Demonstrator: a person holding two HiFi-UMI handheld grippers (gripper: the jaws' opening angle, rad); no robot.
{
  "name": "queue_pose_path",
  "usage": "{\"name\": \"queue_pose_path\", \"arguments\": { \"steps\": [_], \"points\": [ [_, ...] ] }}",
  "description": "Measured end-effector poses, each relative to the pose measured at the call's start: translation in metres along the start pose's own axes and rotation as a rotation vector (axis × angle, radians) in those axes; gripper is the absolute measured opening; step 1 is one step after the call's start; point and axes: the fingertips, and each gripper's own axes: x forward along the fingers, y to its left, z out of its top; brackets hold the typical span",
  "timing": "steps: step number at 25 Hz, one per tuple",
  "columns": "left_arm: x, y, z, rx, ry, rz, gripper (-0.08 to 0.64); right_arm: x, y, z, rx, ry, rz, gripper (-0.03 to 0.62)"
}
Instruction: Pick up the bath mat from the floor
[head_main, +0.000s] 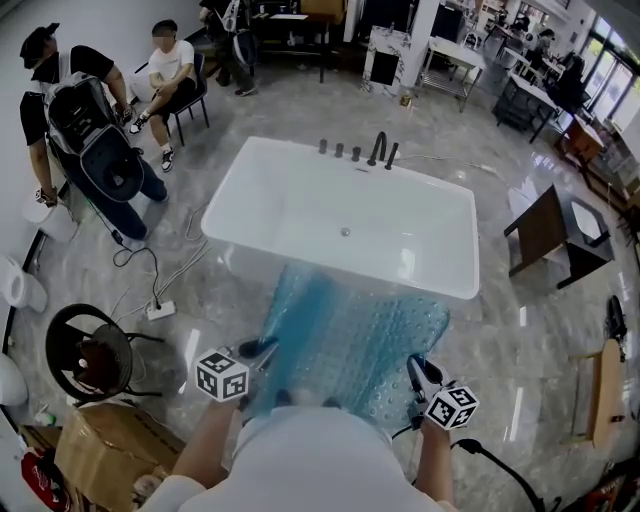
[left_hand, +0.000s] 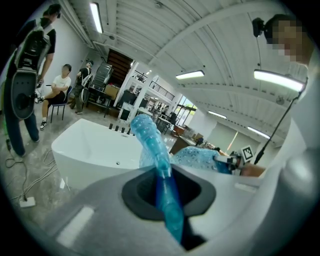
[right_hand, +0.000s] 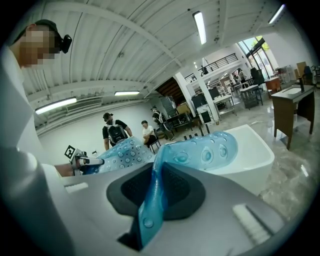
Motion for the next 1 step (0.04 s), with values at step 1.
{"name": "queue_pose_path", "arguments": {
  "steps": [1],
  "points": [
    [-0.0005,0.0014,0.0005,0.000,0.000,-0.001,0.021,0.0015,0.0011,0.0006,0.002,-0.003,-0.001,0.051]
  ]
}}
